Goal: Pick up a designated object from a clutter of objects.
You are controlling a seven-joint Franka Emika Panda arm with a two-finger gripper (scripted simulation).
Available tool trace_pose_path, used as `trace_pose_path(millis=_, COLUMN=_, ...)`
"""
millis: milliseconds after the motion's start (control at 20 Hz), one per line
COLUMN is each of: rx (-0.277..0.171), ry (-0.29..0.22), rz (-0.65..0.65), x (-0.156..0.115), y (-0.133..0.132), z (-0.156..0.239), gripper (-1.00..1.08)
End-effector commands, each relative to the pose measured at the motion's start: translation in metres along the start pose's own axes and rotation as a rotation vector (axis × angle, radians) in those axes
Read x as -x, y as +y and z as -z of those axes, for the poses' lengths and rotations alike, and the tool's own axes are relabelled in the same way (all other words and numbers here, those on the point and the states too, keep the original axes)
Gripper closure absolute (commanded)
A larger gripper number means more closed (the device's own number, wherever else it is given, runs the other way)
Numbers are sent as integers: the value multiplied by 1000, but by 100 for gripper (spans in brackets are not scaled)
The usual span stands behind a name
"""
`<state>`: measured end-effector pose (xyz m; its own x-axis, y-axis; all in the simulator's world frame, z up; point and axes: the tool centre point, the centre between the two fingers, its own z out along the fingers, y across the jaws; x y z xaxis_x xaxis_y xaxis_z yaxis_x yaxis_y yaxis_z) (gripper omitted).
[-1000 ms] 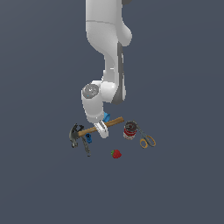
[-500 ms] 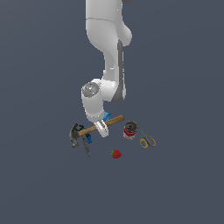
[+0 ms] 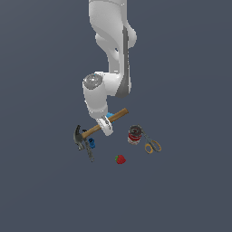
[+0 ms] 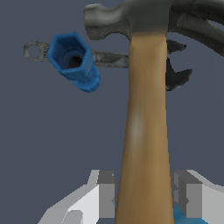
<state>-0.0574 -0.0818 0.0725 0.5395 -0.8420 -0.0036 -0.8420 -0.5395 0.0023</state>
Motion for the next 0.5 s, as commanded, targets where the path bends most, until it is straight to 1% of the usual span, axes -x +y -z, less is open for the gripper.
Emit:
trace_pose_path(millis=0, rx=-3, ry=2, rz=0, x=3, y=3, z=18, gripper=108)
trace_pose_path(millis=450, rx=-3, ry=3, rz=-1, x=16, y=19, z=90, gripper=108)
